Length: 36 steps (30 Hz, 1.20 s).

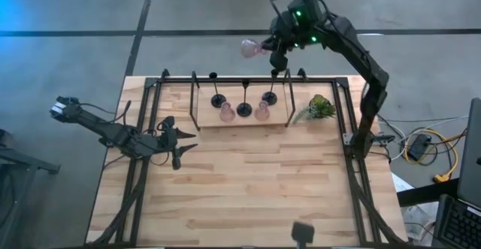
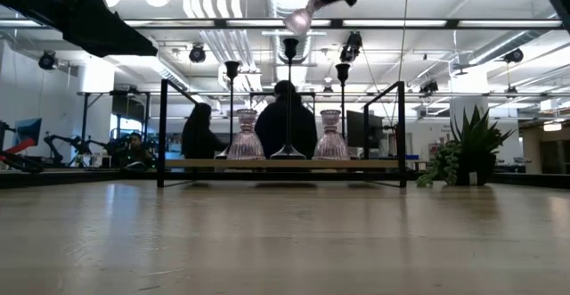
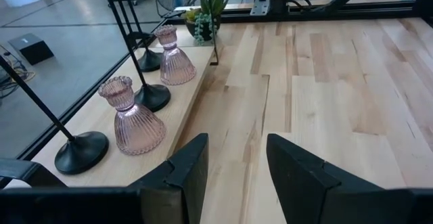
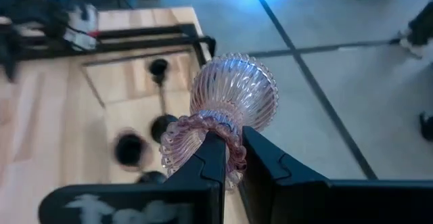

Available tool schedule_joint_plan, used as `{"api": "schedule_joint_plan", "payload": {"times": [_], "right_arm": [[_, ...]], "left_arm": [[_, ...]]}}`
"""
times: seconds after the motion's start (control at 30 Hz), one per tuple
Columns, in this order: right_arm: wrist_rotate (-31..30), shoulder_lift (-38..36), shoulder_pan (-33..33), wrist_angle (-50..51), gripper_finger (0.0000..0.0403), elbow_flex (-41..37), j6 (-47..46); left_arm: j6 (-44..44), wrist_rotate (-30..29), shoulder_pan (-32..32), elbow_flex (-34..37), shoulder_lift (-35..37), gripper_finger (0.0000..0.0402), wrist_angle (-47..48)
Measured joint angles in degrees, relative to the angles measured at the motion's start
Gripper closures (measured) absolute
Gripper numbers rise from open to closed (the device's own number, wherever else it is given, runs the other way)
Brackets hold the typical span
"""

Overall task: Pick & Place candle stick holders
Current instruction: Put the pink candle holder on the shelf

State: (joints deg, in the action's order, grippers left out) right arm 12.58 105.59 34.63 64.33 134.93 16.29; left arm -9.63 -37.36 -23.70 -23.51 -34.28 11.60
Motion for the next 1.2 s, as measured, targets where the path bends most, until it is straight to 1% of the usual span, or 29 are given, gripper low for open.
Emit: {"api": "schedule_joint_plan", "payload": {"times": [0.13,0.3,0.53,0.8,1.2], "right_arm": [[0.9,3.6,3.6,0.0,0.0383,0.0,1.8],[3.1,6.8,6.1,0.2,0.0383,0.1,3.3],[3.2,11.3,6.2,0.2,0.0383,0.1,9.8],[4.0,13.1,6.3,0.8,0.0383,0.1,15.7],[4.5,16.4,4.2,1.7,0.0383,0.1,18.3]], "left_arm": [[0.0,0.0,0.0,0.0,0.0,0.0248,0.0],[0.0,0.0,0.0,0.0,0.0,0.0248,0.0],[0.0,0.0,0.0,0.0,0.0,0.0248,0.0],[0.0,0.0,0.0,0.0,0.0,0.0248,0.0],[0.0,0.0,0.0,0.3,0.0,0.0248,0.0]]}}
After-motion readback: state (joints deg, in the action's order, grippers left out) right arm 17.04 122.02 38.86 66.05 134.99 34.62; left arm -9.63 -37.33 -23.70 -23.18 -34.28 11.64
